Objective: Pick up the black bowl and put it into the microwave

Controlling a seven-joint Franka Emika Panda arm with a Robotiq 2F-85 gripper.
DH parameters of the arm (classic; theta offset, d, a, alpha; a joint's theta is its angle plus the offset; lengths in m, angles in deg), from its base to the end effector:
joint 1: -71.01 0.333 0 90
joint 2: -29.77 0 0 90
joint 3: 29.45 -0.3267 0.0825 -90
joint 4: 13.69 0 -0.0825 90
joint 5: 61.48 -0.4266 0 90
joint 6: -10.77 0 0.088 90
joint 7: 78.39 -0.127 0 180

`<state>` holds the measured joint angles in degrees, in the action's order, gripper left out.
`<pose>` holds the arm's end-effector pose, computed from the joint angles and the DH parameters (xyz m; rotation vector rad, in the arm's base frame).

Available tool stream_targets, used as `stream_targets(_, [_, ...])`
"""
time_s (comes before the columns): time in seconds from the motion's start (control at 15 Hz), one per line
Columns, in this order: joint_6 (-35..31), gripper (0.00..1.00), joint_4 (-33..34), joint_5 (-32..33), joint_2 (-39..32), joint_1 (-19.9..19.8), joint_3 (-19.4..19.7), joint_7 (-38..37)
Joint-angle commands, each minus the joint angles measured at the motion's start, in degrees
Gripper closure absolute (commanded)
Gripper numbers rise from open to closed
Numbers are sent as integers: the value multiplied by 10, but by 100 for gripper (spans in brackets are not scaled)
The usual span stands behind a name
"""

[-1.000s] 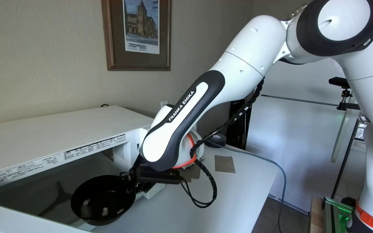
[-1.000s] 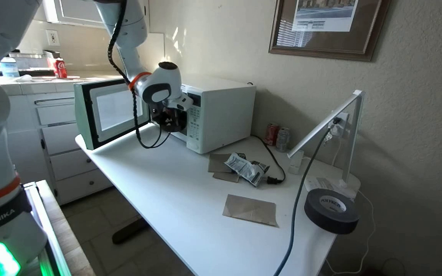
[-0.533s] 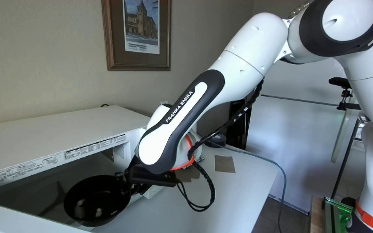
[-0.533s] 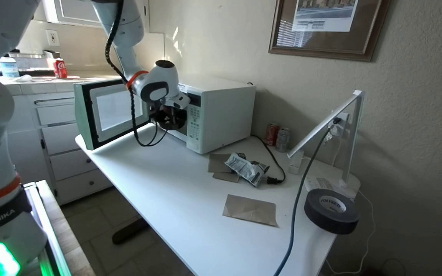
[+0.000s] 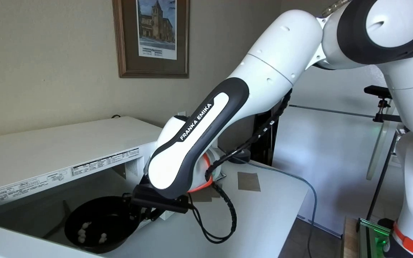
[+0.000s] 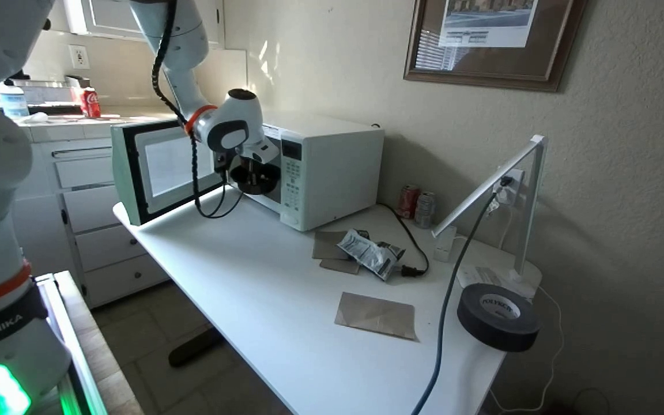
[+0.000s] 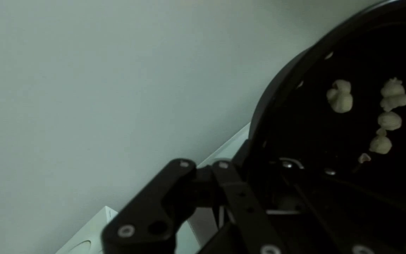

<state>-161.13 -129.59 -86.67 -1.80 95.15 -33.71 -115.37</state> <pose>0.6015 0.2906 0.1699 -2.6223 0.7994 -0.3403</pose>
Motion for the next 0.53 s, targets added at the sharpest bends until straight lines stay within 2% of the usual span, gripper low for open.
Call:
stream_targets(0.0, [6,98,27,12,-17,18,16,-61])
stream_targets(0.47, [5,98,67,20,-56,24,20,-112])
